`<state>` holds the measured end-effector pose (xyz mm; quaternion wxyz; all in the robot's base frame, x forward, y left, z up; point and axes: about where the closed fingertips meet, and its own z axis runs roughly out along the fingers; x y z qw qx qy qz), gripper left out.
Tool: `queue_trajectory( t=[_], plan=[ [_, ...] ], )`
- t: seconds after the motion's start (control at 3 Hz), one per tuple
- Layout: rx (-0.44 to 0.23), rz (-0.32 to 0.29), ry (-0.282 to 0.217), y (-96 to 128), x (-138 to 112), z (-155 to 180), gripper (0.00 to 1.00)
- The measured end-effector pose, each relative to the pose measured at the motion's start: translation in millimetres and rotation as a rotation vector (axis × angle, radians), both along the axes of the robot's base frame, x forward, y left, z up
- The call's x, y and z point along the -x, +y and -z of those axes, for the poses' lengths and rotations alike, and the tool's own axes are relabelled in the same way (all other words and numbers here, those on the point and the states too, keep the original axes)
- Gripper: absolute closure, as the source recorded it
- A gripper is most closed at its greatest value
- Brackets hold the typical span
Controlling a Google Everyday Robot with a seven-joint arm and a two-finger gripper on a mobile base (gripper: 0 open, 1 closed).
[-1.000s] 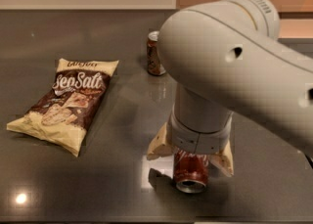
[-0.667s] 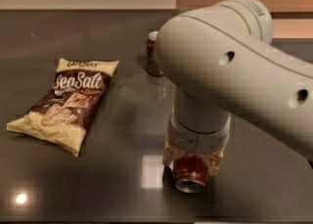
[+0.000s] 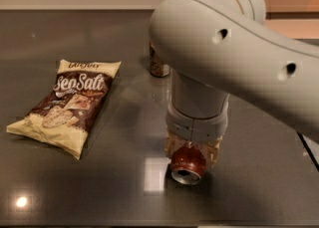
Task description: Place coke can upright
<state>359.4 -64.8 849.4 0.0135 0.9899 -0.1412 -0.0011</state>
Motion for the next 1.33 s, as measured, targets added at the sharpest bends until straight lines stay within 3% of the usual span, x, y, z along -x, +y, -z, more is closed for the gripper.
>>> queue_trajectory(
  t=[0.33, 0.67, 1.0, 1.33],
  plan=[
    [-0.037, 0.123, 0.032, 11, -14, -27, 1.0],
    [-0.116, 0.279, 0.071, 28, -38, -59, 1.0],
    [-0.253, 0.474, 0.134, 42, -68, -92, 1.0],
    [-0.385, 0.676, 0.254, 46, -85, -117, 1.0]
  ],
)
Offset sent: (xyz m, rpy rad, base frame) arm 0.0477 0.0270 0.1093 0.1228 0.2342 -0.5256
